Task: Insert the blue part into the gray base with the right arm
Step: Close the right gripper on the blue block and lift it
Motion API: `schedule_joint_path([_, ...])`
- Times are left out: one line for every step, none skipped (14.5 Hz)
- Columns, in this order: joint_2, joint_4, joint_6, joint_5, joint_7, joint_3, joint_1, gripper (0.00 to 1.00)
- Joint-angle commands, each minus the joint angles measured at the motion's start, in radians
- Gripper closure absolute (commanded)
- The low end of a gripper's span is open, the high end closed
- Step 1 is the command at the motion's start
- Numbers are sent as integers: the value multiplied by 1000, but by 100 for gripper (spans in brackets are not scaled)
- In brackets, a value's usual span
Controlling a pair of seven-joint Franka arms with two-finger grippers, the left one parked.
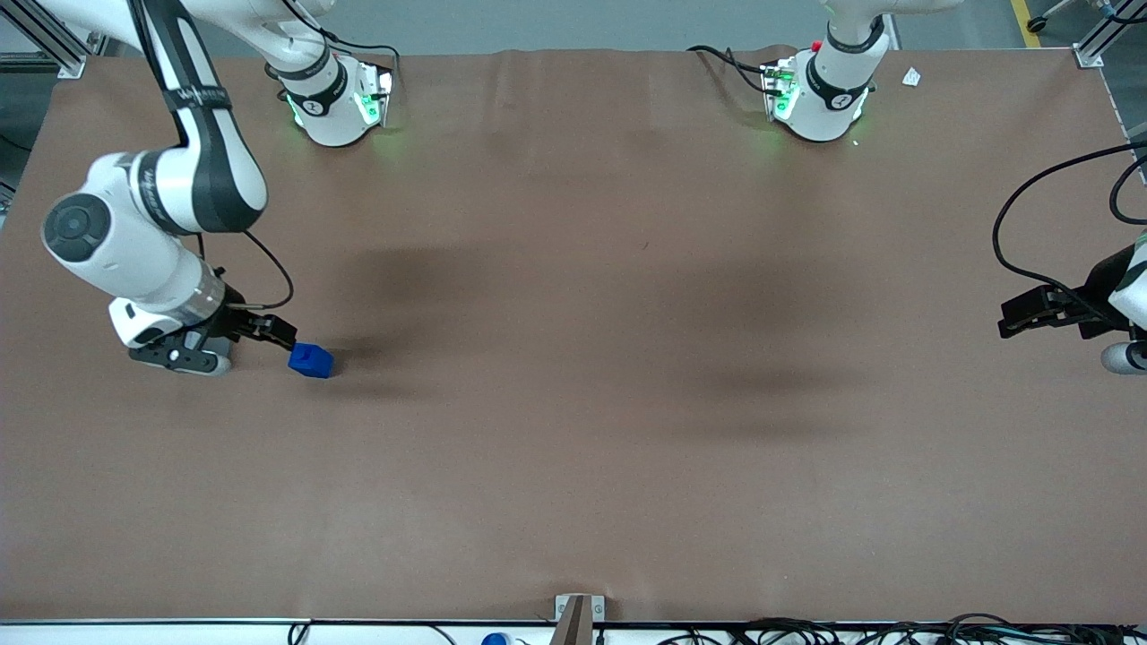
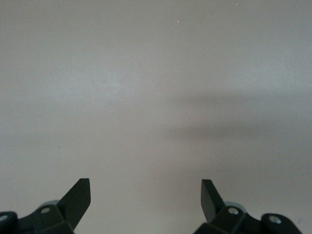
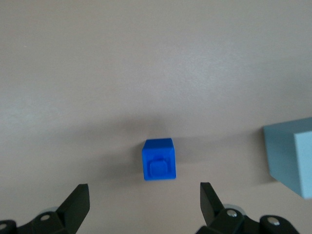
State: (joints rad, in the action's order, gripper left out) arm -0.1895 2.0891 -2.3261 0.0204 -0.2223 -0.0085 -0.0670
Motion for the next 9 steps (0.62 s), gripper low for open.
schedule_joint_path([-47,29,-84,3,-8,-4,-7,0])
schedule_joint_path([-65,32,-97,0,-6,-4,-7,0])
schedule_joint_path([-79,34,-114,-7,-5,-4,-7,0])
schedule_joint_path([-96,34,-133,-8,0,-4,-7,0])
schedule_joint_path([-114,34,-145,-10,3,-5,-7,0])
schedule_joint_path([-126,35,-156,-11,6,-5,-5,0])
schedule_joint_path([-136,43,-160,-11,6,-5,-5,0])
schedule_joint_path([-140,48,-168,-11,6,-5,-7,0])
schedule_joint_path([-152,48,-174,-11,8,-5,-7,0])
